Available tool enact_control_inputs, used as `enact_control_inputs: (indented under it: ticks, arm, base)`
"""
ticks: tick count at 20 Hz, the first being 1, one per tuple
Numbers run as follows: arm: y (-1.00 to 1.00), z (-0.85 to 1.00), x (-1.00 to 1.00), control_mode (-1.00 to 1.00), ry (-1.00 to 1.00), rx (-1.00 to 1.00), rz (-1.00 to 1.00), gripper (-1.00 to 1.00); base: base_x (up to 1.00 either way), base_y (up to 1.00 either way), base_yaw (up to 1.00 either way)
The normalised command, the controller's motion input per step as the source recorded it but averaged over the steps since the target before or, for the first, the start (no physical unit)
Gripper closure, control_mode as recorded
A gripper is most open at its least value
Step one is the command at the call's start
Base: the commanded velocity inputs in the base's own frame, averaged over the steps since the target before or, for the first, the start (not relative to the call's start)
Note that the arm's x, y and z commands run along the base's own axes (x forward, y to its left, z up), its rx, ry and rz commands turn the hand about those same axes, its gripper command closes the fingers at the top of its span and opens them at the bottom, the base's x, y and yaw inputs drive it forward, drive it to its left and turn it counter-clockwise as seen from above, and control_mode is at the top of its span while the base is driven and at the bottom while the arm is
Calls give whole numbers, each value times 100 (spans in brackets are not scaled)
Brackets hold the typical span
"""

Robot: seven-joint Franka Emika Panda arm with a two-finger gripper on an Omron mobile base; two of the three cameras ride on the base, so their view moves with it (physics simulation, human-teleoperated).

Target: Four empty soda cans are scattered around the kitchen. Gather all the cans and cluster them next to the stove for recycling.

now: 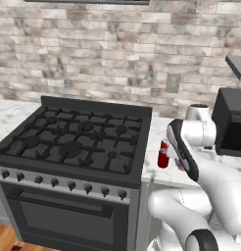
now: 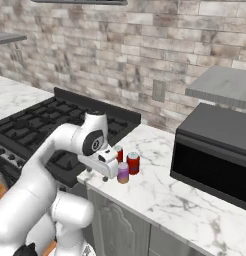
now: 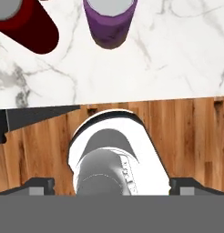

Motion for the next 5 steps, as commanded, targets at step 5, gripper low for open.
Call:
enact_control_inputs:
  ticks: [5]
  arm:
    - [30, 3, -41, -100, 1, -12, -6, -100]
  base:
    - [0, 0, 0]
